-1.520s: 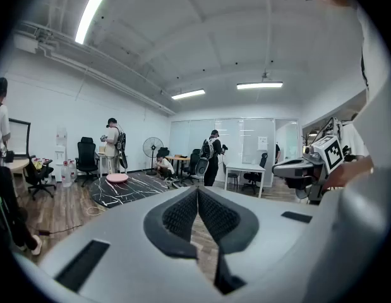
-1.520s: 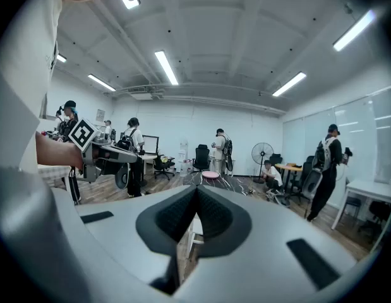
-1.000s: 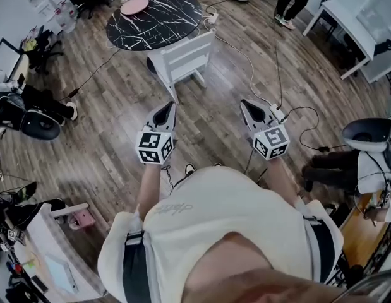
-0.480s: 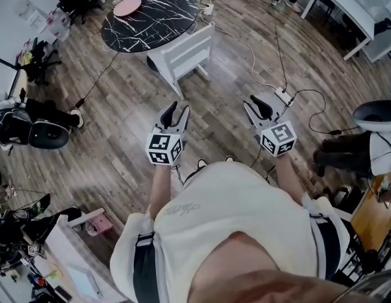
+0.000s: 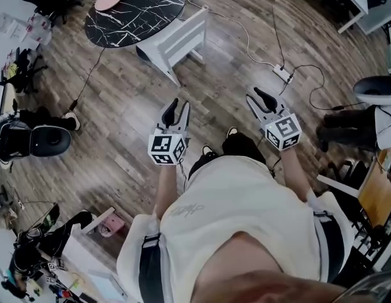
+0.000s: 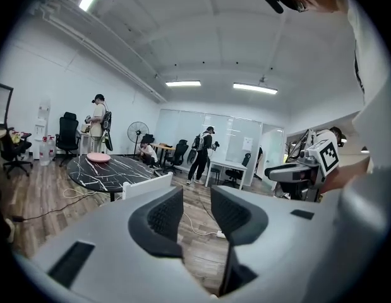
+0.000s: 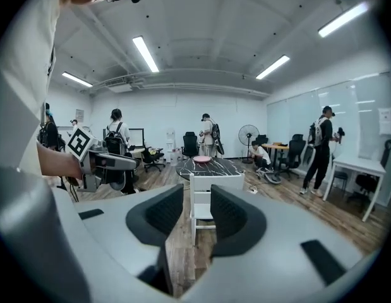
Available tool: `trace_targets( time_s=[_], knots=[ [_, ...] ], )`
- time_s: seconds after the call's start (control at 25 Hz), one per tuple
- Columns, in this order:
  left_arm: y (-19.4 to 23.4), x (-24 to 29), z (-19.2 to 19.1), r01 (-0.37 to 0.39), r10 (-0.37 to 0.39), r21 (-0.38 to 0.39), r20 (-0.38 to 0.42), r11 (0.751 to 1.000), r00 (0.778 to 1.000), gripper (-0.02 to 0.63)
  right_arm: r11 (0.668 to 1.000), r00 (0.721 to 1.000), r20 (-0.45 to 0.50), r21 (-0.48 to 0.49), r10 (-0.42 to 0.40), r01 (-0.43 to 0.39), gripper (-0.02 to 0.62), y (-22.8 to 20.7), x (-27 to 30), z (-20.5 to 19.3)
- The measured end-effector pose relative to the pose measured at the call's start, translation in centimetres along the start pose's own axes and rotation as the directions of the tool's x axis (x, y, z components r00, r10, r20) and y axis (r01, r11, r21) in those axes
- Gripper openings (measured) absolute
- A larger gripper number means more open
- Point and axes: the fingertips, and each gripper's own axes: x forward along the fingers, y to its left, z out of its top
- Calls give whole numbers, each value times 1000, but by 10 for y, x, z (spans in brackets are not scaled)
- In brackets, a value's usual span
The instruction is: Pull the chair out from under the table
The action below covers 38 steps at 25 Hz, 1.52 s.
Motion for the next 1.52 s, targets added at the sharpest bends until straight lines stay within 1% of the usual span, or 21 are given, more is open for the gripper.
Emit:
trace_targets(
  time_s=[0.2,0.4,0.48,0.6,0.72,0.84,1.04,1.32,1.52],
  knots=[
    [14,20,-9,2,-2,-4,-24,1000,1000,141,1000,999,-29,-2,21,-21,145,-6,23,-5],
    [23,57,2,-12,12,8,-6,1000,1000,127,998,998,-21,-30,59,-59,150,-29,60,-2],
    [26,74,9,-16,16,11,-2,1000,1000,123,996,997,-18,-29,80,-80,151,-45,77,-1],
    [31,104,24,-17,17,5,29,1000,999,116,993,995,-5,-53,105,-105,154,-76,103,9],
    [39,136,34,-50,49,32,18,998,999,112,989,991,6,-63,137,-136,156,-108,128,19],
    [46,165,42,-97,96,50,13,994,995,112,978,981,8,-74,195,-194,158,-134,150,26],
    [62,208,33,-167,169,57,-28,984,985,114,949,955,-9,-106,297,-296,166,-161,187,26],
    [82,237,22,-181,188,66,-124,981,974,114,926,929,-21,-71,369,-370,169,-179,236,26],
    [119,267,7,-177,187,70,-168,982,968,114,900,906,-86,-104,415,-423,170,-174,285,22]
  ],
)
